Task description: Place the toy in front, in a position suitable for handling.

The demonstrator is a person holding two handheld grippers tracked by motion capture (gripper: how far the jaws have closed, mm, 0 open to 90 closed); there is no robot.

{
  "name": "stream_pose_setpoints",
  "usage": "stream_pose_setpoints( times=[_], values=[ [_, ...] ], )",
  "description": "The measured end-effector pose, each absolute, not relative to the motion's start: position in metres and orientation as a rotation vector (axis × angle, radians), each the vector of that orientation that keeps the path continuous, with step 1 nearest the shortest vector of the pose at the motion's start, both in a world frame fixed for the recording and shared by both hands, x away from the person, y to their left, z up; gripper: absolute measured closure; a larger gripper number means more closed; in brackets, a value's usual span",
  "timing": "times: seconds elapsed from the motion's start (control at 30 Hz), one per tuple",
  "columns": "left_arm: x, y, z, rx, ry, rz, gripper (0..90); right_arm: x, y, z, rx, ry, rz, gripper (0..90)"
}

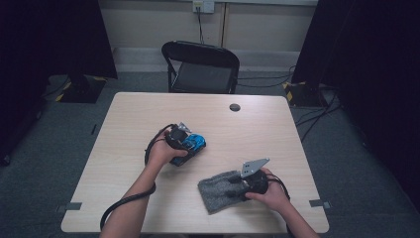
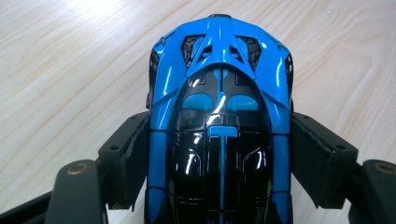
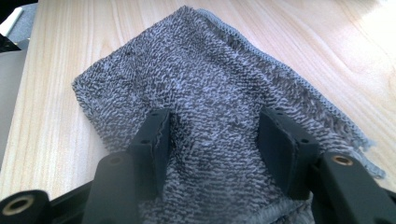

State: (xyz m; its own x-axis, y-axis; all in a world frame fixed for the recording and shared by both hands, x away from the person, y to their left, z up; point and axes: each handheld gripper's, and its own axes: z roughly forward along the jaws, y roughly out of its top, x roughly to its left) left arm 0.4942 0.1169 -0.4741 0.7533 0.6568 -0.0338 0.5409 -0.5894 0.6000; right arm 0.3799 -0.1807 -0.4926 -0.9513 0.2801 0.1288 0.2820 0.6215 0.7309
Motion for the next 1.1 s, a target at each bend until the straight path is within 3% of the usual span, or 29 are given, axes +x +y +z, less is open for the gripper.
stream_pose_setpoints(
  times=[0.77,0.87,1.1],
  values=[
    [0.495,0.108,-0.485,2.357,0.9,0.292,26.0,0.378,-0.181,-0.493,-0.494,-2.832,-1.288,44.0],
    [0.495,0.11,-0.482,2.313,0.892,0.311,19.9,0.378,-0.181,-0.493,-0.497,-2.829,-1.288,44.0],
    [0.489,0.121,-0.469,2.278,0.858,0.301,18.1,0.378,-0.181,-0.493,-0.501,-2.827,-1.289,44.0]
  ],
)
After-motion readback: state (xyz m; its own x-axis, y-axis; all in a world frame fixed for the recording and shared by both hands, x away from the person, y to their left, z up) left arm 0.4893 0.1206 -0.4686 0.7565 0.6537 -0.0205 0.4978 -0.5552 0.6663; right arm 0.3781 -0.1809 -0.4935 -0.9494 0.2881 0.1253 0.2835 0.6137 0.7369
